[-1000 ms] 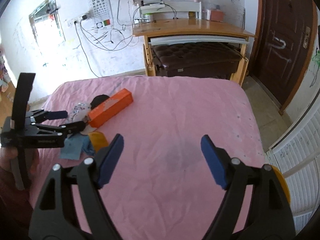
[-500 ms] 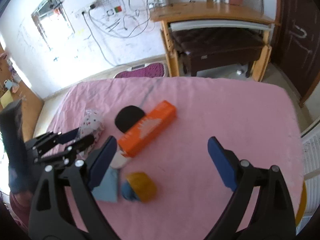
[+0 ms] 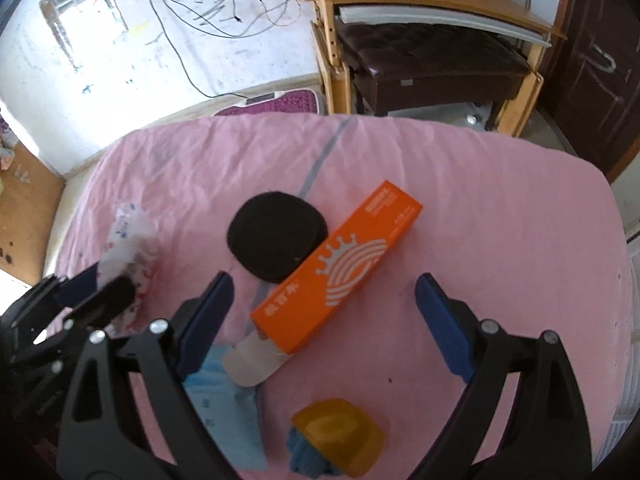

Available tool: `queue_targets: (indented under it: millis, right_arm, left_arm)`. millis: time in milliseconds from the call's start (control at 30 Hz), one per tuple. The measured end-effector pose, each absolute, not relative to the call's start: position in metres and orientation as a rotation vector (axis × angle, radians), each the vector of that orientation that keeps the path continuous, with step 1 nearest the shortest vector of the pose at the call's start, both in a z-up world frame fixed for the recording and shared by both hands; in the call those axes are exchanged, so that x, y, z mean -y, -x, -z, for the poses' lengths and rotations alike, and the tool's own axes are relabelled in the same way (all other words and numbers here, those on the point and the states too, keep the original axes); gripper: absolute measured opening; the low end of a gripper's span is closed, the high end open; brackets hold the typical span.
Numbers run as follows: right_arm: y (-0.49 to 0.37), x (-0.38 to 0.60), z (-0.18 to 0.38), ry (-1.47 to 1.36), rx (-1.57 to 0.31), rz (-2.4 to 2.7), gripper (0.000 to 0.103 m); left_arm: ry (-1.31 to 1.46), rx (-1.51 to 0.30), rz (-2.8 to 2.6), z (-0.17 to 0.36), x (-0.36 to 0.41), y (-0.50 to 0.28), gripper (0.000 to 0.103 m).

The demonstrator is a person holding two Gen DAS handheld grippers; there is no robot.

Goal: Collect trash
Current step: 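Grasp the white printed snack bag with the left gripper while the right grasps the orange box, then carry both items to the yellow bucket and open both grippers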

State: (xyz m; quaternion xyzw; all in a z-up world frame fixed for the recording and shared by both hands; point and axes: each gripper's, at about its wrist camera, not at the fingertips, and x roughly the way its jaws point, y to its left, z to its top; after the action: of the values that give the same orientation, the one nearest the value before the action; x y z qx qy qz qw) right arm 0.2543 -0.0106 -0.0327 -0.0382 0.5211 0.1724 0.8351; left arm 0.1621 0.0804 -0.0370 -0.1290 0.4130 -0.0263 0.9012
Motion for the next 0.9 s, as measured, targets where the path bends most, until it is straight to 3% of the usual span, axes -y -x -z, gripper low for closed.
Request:
queue_targets:
  millis: [33, 100, 167, 300, 900]
  right_arm:
    - [-0.254, 0.010, 0.033, 0.083, -1.100, -0.364, 0.085]
    - [-0.252, 0.008, 0.031, 0.110, -1.085, -0.357, 0.055]
    - [-0.248, 0.007, 0.030, 0.142, -1.073, -0.342, 0.039]
    - [-0.242, 0.009, 0.030, 0.172, -1.063, -0.331, 0.025]
    - [-0.222, 0.067, -0.005, 0.035, -0.944, -0.337, 0.022]
  left_arm:
    - [0.267, -0.853, 0.055, 0.037, -0.080, -0.162, 0.034]
    - [0.261, -0.853, 0.060, 0.036, -0.079, -0.162, 0.034]
    - [0.256, -0.853, 0.064, 0.037, -0.079, -0.163, 0.034]
    - [0.266, -0.858, 0.066, 0.037, -0.078, -0.164, 0.034]
    - [0.297, -0.795, 0.104, 0.030, -0.082, -0.160, 0.034]
